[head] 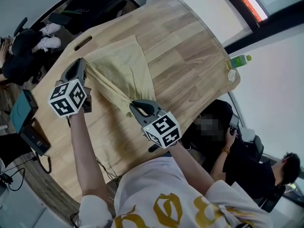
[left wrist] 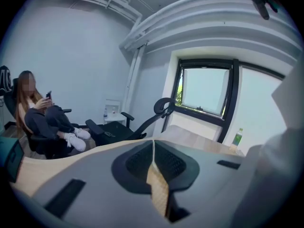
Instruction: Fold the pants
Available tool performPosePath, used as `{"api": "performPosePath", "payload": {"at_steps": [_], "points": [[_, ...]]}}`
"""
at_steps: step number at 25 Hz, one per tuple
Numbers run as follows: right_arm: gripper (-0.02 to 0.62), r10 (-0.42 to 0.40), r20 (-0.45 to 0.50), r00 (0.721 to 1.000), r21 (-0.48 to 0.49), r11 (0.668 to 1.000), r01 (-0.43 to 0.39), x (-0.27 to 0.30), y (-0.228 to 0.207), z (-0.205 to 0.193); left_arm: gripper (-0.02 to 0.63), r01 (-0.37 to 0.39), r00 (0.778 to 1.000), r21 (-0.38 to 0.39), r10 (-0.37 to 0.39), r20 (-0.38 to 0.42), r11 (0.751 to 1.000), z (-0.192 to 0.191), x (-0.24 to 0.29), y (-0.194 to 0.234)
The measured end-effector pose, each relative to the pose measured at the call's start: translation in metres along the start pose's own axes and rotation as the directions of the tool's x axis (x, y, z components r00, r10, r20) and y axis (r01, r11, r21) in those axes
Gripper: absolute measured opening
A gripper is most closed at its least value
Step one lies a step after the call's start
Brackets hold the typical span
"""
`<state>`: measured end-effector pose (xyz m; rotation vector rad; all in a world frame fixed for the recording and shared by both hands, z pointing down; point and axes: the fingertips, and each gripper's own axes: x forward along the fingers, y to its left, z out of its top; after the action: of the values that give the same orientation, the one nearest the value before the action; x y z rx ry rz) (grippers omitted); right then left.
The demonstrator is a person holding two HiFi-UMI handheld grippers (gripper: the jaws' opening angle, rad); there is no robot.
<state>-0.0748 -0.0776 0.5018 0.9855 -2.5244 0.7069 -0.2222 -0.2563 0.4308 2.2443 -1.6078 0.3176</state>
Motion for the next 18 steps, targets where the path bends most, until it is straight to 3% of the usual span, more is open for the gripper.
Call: {"api": "performPosePath", "payload": {"at_steps": [6, 11, 18], "points": [[0.029, -0.052, 0.006, 0.999, 0.037, 0.998, 0.051, -0.014, -0.032, 0.002, 0.015, 0.098, 0.995, 0.053, -0.096, -0.023, 0.994, 0.013, 0.041, -0.043], [0.029, -0.092, -0.012, 0.996, 0.065, 0.994, 0.092, -0.023, -0.055, -0.007, 0.015, 0.168, 0.984, 0.1, -0.16, -0.079, 0.981, 0.002, 0.083, -0.08], [0.029, -0.181, -0.101, 0.978, 0.143, 0.97, 0.195, -0.029, -0.098, -0.058, 0.016, 0.305, 0.936, 0.208, -0.253, -0.245, 0.929, -0.054, 0.149, -0.135]]}}
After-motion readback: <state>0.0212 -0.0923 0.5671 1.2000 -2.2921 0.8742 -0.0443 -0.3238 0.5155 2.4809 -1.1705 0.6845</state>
